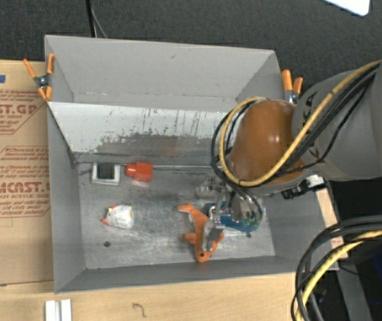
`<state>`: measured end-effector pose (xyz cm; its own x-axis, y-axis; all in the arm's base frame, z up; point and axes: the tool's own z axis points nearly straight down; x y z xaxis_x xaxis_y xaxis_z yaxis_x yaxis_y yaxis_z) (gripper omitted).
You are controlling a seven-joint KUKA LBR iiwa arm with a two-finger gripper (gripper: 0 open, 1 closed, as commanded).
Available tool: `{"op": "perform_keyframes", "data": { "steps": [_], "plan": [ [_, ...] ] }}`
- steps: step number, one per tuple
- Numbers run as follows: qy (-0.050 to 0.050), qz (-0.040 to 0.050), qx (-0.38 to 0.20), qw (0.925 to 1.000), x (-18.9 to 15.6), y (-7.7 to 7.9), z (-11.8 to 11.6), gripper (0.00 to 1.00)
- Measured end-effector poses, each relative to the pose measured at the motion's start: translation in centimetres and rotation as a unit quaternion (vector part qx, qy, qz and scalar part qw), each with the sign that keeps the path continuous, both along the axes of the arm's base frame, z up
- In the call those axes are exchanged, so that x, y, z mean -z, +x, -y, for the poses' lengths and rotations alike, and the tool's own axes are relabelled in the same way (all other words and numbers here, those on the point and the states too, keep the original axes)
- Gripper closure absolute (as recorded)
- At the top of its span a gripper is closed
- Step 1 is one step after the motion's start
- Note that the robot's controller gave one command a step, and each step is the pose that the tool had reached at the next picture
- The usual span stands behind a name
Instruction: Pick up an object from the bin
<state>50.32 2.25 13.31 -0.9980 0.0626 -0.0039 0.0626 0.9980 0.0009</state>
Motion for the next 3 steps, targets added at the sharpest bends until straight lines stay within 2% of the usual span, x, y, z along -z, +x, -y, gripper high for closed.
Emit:
{"op": "perform_keyframes", "data": {
  "steps": [1, 2, 3],
  "plan": [
    [0.0, -0.0081, -0.052, 0.9986, 5.8, 3.9, 2.9, 1.0],
    [0.0, -0.008, -0.052, 0.9986, 5.8, 3.9, 2.9, 1.0],
    [-0.002, 0.0017, -0.167, 0.9859, -9.3, 0.1, 9.4, 1.0]
  ]
}}
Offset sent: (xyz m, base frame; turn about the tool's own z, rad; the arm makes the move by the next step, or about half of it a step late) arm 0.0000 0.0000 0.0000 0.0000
